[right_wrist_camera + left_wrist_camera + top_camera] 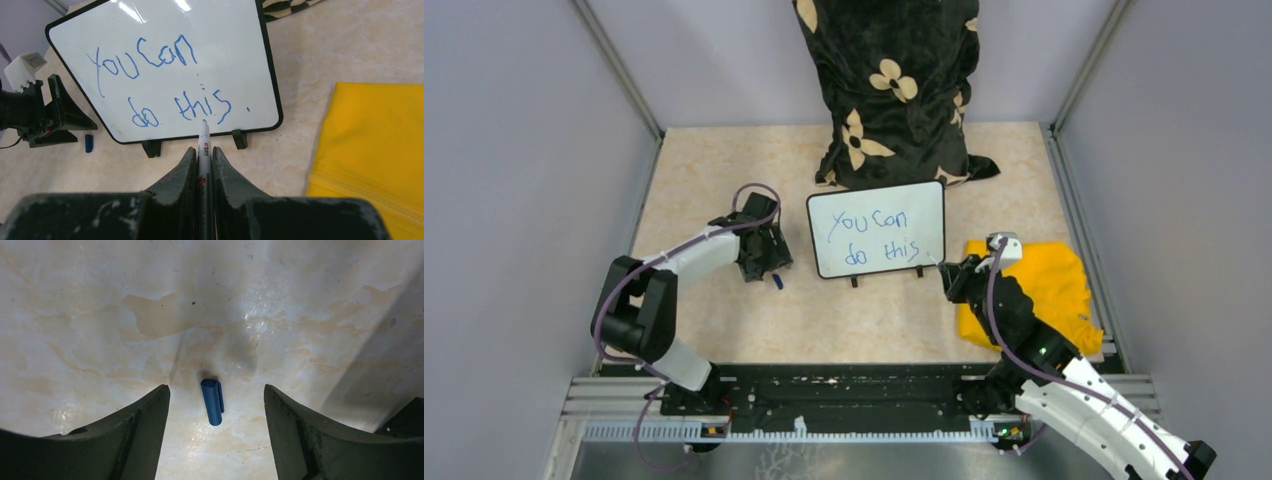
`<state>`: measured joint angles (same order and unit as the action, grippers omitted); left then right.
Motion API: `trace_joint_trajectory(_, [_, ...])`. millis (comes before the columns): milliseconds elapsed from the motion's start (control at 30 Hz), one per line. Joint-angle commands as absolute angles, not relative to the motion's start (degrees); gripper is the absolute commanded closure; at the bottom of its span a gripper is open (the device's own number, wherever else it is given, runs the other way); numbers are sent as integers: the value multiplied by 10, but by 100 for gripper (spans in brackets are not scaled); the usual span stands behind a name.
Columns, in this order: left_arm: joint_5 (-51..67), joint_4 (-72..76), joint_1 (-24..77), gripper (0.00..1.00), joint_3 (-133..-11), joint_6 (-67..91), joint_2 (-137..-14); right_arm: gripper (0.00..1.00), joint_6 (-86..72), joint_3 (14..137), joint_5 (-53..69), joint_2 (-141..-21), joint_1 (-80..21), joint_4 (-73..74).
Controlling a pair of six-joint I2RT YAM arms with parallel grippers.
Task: Write a sentence on the whiteboard
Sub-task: Close the whiteboard marker at the center of the board.
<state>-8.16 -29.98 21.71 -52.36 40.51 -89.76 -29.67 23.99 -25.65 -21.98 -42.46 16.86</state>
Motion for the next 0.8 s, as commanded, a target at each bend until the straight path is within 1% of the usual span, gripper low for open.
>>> trace_joint_trajectory(0, [-124,-348,240,26,-553,457,-912,100,-292,243,-257,-213,-418,145])
trace_joint_trajectory(433, [-131,-360,253,38,-564,484,-952,100,-295,239,-259,-185,-419,156])
trace_joint_trajectory(633, [-142,-366,252,49,-569,477,-962,100,-296,237,-261,-185,-419,154])
trace_joint_trajectory(767, [-148,-370,252,53,-568,475,-964,100,-295,238,-261,-185,-419,153])
